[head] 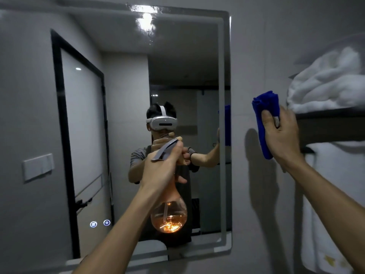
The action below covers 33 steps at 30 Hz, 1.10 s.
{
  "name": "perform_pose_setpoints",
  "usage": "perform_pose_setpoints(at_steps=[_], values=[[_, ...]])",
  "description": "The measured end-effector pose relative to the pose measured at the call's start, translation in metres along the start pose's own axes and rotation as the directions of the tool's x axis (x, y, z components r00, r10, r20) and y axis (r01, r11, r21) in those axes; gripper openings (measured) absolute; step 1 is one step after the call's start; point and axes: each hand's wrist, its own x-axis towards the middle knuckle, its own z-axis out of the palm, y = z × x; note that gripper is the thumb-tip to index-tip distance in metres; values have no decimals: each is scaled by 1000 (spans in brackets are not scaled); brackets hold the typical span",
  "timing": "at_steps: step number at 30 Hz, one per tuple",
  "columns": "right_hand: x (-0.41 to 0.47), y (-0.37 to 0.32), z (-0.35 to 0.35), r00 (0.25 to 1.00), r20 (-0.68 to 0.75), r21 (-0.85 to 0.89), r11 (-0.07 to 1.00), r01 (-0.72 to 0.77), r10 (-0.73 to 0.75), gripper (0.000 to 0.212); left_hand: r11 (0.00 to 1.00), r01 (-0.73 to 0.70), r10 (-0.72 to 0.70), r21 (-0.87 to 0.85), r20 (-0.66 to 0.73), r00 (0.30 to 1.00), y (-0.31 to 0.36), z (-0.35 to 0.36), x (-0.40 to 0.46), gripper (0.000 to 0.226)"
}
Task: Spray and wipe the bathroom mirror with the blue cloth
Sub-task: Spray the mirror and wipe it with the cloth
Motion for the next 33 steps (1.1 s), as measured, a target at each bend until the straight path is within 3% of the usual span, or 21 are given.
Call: perform_pose_setpoints(at_steps=[9,15,21,29,33], values=[[-1,26,9,1000,-2,58,998,-15,15,38,984,-32,38,173,-29,999,-15,38,15,38],[-10,30,32,999,39,48,999,8,-10,47,988,-40,45,147,-32,998,-21,42,19,32],[-13,17,53,997,-22,42,997,72,-71,46,996,-51,53,76,-20,998,-19,33,13,34],[-21,-6,107,991,-71,-146,984,103,-115,57,998,-24,24,-57,4,1000,-3,9,1,34],[-35,-31,145,956,-92,-288,926,244,-280,66,994,-34,33,-102,-10,999,3,-5,-2,35]])
